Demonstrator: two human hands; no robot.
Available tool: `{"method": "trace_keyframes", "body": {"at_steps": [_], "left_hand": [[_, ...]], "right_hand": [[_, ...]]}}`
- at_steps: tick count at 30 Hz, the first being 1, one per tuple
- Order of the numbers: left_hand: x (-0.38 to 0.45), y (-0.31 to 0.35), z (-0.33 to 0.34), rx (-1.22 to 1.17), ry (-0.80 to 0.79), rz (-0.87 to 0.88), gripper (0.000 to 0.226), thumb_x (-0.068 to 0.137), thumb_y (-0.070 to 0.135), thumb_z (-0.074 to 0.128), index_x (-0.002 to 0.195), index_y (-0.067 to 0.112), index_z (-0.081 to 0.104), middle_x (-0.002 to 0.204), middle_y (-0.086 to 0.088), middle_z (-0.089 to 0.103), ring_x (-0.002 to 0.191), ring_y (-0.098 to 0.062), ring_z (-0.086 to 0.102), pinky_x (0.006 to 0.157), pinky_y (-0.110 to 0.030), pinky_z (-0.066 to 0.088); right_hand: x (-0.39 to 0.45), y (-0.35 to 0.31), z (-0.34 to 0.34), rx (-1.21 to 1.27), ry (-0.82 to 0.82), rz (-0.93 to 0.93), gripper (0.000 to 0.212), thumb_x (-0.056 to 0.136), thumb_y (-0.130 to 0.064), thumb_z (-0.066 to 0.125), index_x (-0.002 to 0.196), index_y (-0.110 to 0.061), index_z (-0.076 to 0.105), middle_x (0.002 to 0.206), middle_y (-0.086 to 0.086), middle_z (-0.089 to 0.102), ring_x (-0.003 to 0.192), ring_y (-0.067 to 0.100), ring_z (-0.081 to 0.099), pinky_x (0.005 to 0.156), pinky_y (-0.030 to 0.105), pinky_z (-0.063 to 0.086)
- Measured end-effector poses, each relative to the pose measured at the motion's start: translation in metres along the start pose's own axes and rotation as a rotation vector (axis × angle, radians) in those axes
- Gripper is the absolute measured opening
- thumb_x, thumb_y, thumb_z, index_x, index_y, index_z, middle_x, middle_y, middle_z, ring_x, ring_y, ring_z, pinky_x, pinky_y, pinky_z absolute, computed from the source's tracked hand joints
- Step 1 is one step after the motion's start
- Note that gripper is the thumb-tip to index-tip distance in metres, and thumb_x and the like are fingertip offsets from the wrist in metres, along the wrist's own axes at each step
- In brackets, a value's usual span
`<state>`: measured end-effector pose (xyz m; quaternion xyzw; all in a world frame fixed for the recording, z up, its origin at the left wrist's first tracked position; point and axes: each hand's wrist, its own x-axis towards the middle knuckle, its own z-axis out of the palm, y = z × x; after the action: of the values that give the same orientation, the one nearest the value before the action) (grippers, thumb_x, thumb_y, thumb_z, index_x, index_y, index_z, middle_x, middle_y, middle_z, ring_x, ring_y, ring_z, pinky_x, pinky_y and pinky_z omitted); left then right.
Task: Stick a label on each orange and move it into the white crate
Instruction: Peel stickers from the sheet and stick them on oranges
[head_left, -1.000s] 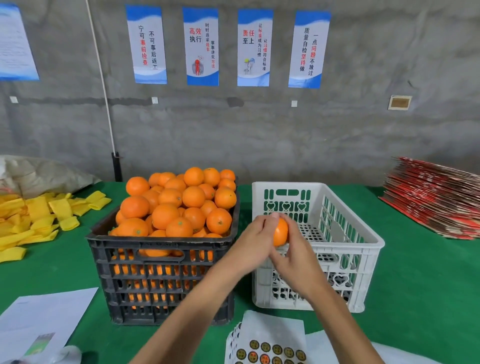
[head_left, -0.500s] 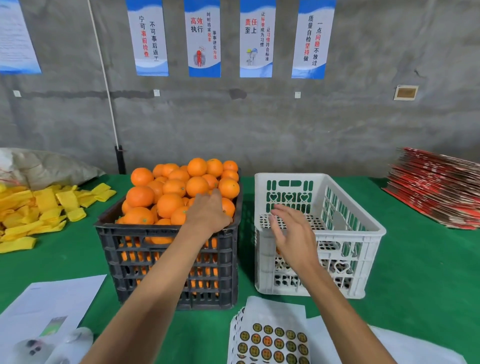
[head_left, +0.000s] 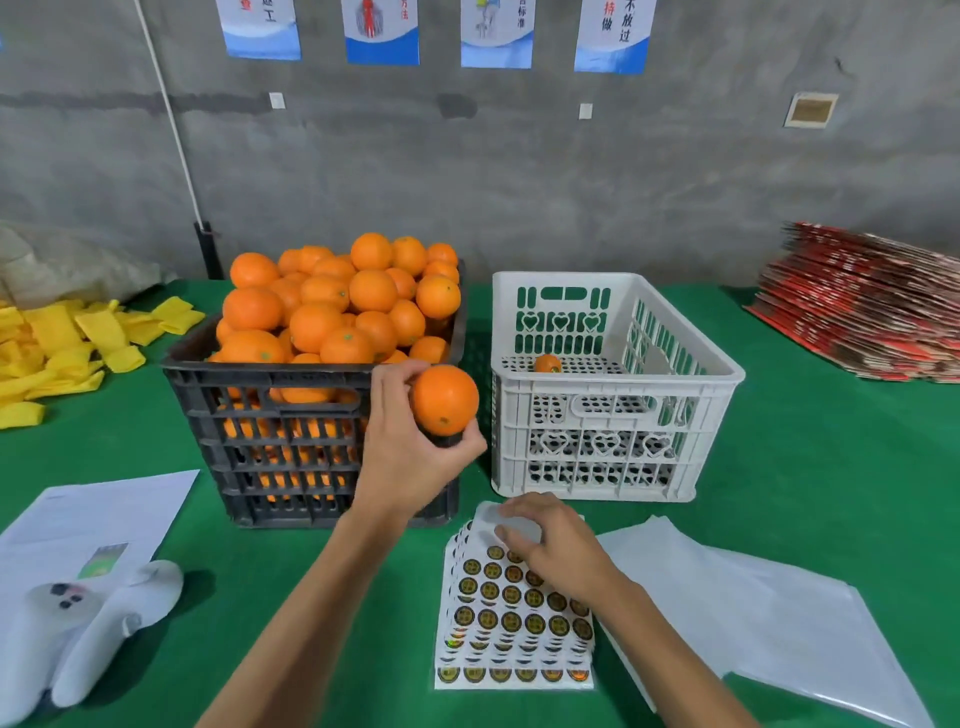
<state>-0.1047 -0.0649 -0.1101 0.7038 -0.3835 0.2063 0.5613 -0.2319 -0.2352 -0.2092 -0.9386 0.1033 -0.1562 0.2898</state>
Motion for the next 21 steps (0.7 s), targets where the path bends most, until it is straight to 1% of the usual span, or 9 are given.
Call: {"method": "trace_keyframes", "body": {"at_steps": [2, 5, 7, 9, 11, 12, 14, 18, 21], "left_hand": [[-0.030, -0.011, 0.007, -0.022, -0.105, -0.003, 0.071, 0.072, 0.039, 0.082, 0.129, 0.037, 0.039, 0.127, 0.012, 0.038, 0.112, -0.004, 0.052, 0.081, -0.013, 0.048], [-0.068, -0.027, 0.023, -0.048, -0.288, -0.174, 0.066, 0.074, 0.044, 0.082, 0.123, 0.048, 0.037, 0.126, 0.023, 0.037, 0.113, 0.003, 0.053, 0.079, -0.012, 0.050], [-0.089, -0.038, 0.033, -0.066, -0.340, -0.310, 0.066, 0.074, 0.049, 0.082, 0.124, 0.050, 0.039, 0.126, 0.024, 0.042, 0.109, 0.001, 0.058, 0.079, -0.016, 0.052], [-0.107, -0.045, 0.040, -0.123, -0.328, -0.457, 0.062, 0.073, 0.055, 0.080, 0.123, 0.051, 0.044, 0.124, 0.018, 0.053, 0.102, -0.002, 0.064, 0.077, -0.018, 0.054], [-0.119, -0.049, 0.047, -0.217, -0.290, -0.623, 0.059, 0.072, 0.060, 0.076, 0.122, 0.053, 0.046, 0.117, 0.010, 0.063, 0.094, -0.005, 0.070, 0.074, -0.017, 0.054], [-0.124, -0.051, 0.050, -0.274, -0.266, -0.700, 0.059, 0.073, 0.061, 0.074, 0.125, 0.051, 0.047, 0.116, 0.007, 0.066, 0.092, -0.007, 0.073, 0.077, -0.021, 0.056], [-0.131, -0.054, 0.054, -0.376, -0.221, -0.817, 0.062, 0.078, 0.060, 0.069, 0.133, 0.041, 0.048, 0.115, 0.000, 0.070, 0.093, -0.015, 0.078, 0.087, -0.035, 0.057], [-0.134, -0.059, 0.050, -0.467, -0.158, -0.900, 0.038, 0.098, 0.047, 0.063, 0.129, 0.033, 0.048, 0.114, -0.006, 0.069, 0.089, -0.023, 0.080, 0.092, -0.045, 0.053], [-0.134, -0.057, 0.049, -0.412, -0.184, -0.911, 0.041, 0.090, 0.052, 0.059, 0.126, 0.035, 0.047, 0.115, -0.006, 0.067, 0.084, -0.023, 0.080, 0.087, -0.044, 0.053]], "right_hand": [[-0.011, 0.009, 0.008, 0.012, -0.085, 0.029, 0.044, 0.095, -0.053, 0.065, 0.132, -0.030, 0.067, 0.138, -0.017, 0.059, 0.133, 0.003, 0.045, 0.113, 0.027, 0.038], [-0.019, 0.017, 0.019, -0.022, -0.153, 0.023, 0.060, 0.089, -0.067, 0.064, 0.136, -0.031, 0.064, 0.141, -0.020, 0.054, 0.133, -0.001, 0.040, 0.113, 0.023, 0.034], [-0.022, 0.020, 0.024, -0.068, -0.160, 0.003, 0.064, 0.090, -0.067, 0.063, 0.141, -0.028, 0.062, 0.143, -0.017, 0.053, 0.131, 0.002, 0.039, 0.111, 0.022, 0.032], [-0.022, 0.023, 0.029, -0.113, -0.137, -0.021, 0.064, 0.092, -0.064, 0.062, 0.144, -0.025, 0.060, 0.143, -0.015, 0.053, 0.129, 0.007, 0.040, 0.111, 0.024, 0.032], [-0.018, 0.024, 0.033, -0.136, -0.107, -0.039, 0.060, 0.095, -0.060, 0.061, 0.142, -0.024, 0.061, 0.139, -0.014, 0.055, 0.126, 0.010, 0.043, 0.110, 0.028, 0.034], [-0.016, 0.024, 0.034, -0.146, -0.097, -0.051, 0.056, 0.096, -0.059, 0.060, 0.140, -0.024, 0.063, 0.136, -0.013, 0.057, 0.124, 0.011, 0.045, 0.108, 0.028, 0.035], [-0.011, 0.026, 0.035, -0.173, -0.093, -0.084, 0.050, 0.097, -0.056, 0.060, 0.135, -0.024, 0.068, 0.132, -0.011, 0.060, 0.120, 0.012, 0.047, 0.104, 0.027, 0.038], [-0.004, 0.027, 0.037, -0.045, -0.034, -0.025, 0.035, 0.093, -0.047, 0.071, 0.116, -0.021, 0.079, 0.120, -0.010, 0.067, 0.113, 0.011, 0.052, 0.100, 0.028, 0.041], [-0.004, 0.027, 0.038, 0.178, -0.003, 0.084, 0.012, 0.090, -0.035, 0.078, 0.096, -0.026, 0.083, 0.107, -0.013, 0.070, 0.106, 0.008, 0.057, 0.095, 0.026, 0.045]]}}
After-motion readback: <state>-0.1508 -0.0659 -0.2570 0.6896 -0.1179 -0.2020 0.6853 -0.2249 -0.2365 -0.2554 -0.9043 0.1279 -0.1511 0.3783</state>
